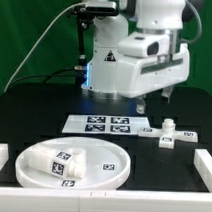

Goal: Assemble round table

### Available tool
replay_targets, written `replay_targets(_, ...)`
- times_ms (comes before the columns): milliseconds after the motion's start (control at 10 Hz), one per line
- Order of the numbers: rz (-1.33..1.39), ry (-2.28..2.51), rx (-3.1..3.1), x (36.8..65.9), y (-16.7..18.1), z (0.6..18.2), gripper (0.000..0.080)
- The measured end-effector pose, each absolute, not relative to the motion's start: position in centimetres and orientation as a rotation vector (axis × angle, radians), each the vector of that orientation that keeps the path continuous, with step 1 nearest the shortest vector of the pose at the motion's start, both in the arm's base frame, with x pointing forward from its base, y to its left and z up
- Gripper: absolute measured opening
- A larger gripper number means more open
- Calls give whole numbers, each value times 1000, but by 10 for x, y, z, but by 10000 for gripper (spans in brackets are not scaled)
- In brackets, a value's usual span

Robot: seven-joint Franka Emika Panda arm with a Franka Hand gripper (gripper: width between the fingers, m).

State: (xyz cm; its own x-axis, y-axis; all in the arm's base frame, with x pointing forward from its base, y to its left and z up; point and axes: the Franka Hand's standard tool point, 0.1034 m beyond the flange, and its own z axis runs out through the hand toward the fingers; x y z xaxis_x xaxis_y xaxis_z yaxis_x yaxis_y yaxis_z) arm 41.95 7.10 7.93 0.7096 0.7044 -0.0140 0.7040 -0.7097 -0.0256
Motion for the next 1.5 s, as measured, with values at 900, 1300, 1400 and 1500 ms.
replay_targets(900, 111, -1369, -2804, 478, 19, 107, 649)
replay_targets(1300, 109, -1384, -2796, 479, 20, 106, 649)
replay_targets(1400, 111, -1385, -2795, 479, 17, 105, 649)
replay_targets(1500, 103, -1512, -2730, 493, -5, 103, 649)
